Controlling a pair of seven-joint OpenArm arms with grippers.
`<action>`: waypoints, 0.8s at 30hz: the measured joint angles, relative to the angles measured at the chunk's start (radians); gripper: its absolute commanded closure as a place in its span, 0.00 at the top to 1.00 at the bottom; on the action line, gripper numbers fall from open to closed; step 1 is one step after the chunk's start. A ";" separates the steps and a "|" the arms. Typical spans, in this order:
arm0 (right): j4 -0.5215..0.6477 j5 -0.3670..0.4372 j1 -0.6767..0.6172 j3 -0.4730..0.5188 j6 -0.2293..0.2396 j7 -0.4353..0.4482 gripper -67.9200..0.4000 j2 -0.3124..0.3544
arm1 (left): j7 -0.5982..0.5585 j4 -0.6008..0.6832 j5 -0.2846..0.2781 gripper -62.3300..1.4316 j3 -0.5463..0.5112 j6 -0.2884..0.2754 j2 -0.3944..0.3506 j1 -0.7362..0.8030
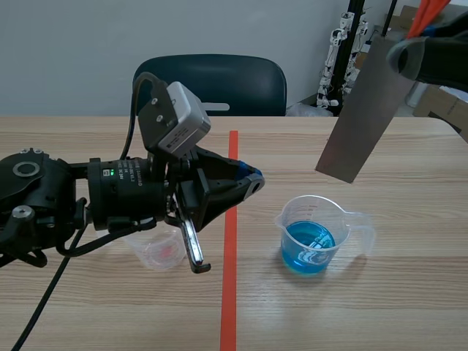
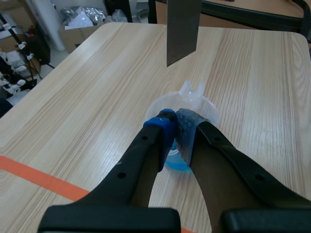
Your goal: Do the redox reaction experiment. lower the plate into the blue solution
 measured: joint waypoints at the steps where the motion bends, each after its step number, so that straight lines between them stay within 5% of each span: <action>1: 0.000 0.002 0.000 0.000 0.000 -0.001 0.01 0.000 | -0.014 0.000 0.000 0.07 0.000 0.003 0.000 0.002; 14: 0.000 0.086 0.000 0.000 0.000 -0.069 0.01 0.000 | -0.278 -0.001 0.029 0.07 -0.192 0.002 -0.116 0.247; 20: 0.000 0.108 0.000 0.000 0.000 -0.079 0.01 0.000 | -0.436 -0.001 0.133 0.07 -0.309 0.004 -0.151 0.422; 24: 0.000 0.119 0.000 0.000 0.000 -0.108 0.01 0.000 | -0.508 -0.003 0.206 0.07 -0.357 0.066 -0.154 0.540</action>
